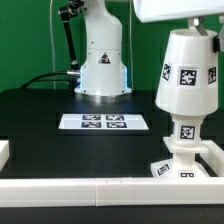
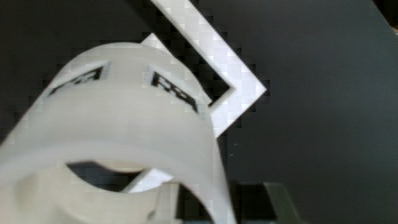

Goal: Assemble lamp

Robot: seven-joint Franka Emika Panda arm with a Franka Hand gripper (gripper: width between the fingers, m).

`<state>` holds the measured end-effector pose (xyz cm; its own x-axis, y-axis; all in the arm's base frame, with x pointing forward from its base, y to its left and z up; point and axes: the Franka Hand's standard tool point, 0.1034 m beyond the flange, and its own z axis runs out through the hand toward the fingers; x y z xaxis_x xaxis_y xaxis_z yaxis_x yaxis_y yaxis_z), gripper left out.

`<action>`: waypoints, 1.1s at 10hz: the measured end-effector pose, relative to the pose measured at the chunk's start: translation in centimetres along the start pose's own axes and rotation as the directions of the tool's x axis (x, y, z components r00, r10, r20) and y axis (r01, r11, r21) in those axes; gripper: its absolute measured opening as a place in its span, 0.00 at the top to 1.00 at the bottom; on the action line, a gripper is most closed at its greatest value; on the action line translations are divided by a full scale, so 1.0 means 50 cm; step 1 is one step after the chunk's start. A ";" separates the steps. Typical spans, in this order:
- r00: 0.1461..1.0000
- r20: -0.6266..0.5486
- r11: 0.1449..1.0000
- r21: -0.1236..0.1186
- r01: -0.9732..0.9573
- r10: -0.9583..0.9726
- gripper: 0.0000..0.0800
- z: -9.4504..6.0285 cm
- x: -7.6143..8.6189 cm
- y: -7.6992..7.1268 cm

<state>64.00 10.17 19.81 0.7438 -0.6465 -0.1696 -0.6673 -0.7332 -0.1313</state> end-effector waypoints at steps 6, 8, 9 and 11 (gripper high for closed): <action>1.000 -0.029 1.000 -0.012 0.009 -0.010 0.94 0.065 -0.013 0.016; 0.999 -0.026 1.000 -0.016 0.018 -0.018 0.94 0.070 -0.011 0.026; 0.999 -0.027 1.000 -0.017 0.023 -0.024 0.87 0.071 -0.006 0.032; 0.999 -0.029 1.000 -0.015 0.026 -0.027 0.64 0.065 0.001 0.037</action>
Offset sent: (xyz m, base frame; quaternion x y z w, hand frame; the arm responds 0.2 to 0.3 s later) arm -0.0089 -0.0009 -0.0187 -0.0139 0.0477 -0.0106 0.9987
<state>62.66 9.47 16.37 0.7621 -0.6327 -0.1375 -0.6469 -0.7529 -0.1211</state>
